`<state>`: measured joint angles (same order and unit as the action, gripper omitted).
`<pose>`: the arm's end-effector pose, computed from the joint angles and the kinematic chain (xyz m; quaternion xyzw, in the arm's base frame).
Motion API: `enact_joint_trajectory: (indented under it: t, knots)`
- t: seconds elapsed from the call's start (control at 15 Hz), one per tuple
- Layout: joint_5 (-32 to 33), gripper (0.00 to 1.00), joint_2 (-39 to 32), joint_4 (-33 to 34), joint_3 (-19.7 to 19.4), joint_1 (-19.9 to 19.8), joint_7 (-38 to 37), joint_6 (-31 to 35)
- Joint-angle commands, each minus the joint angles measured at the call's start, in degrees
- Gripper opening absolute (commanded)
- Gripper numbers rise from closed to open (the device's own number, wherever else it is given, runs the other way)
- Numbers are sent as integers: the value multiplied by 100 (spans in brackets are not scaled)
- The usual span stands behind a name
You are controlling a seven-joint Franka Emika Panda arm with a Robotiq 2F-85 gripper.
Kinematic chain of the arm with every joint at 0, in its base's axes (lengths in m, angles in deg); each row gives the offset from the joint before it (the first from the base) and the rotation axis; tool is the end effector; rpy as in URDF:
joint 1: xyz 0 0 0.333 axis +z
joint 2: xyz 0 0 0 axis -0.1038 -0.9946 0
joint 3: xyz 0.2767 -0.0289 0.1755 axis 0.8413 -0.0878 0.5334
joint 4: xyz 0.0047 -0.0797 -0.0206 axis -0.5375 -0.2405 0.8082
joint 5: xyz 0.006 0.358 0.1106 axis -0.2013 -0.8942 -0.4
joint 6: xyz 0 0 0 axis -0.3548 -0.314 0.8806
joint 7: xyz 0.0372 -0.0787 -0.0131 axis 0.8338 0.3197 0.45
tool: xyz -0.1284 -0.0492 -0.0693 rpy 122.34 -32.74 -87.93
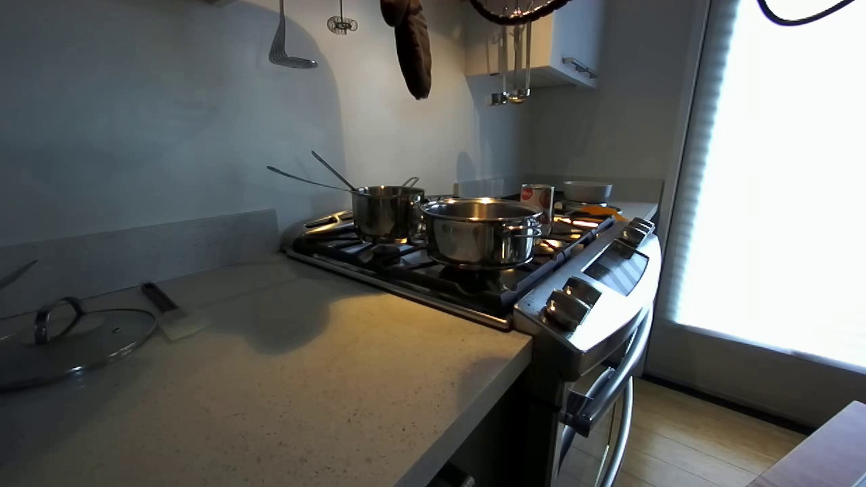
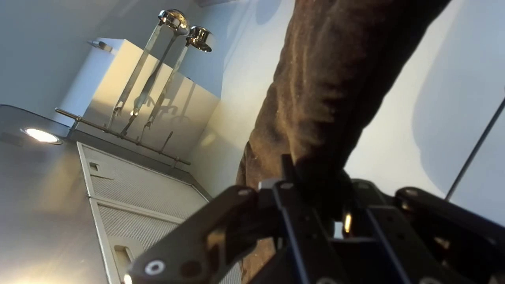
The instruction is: Hang the black oven mitts on the hook above
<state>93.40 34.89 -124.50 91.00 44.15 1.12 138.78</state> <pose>0.5233 0.3830 0.7653 0.7964 -0.0422 0.5149 0.3144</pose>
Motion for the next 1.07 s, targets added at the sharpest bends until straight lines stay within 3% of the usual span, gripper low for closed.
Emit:
enact_joint_trajectory:
  t: [0.0, 1.0]
  knots:
    - [156, 5, 46, -135, -38, 99, -2, -125]
    - [942, 5, 101, -418, -184, 292, -412, -406]
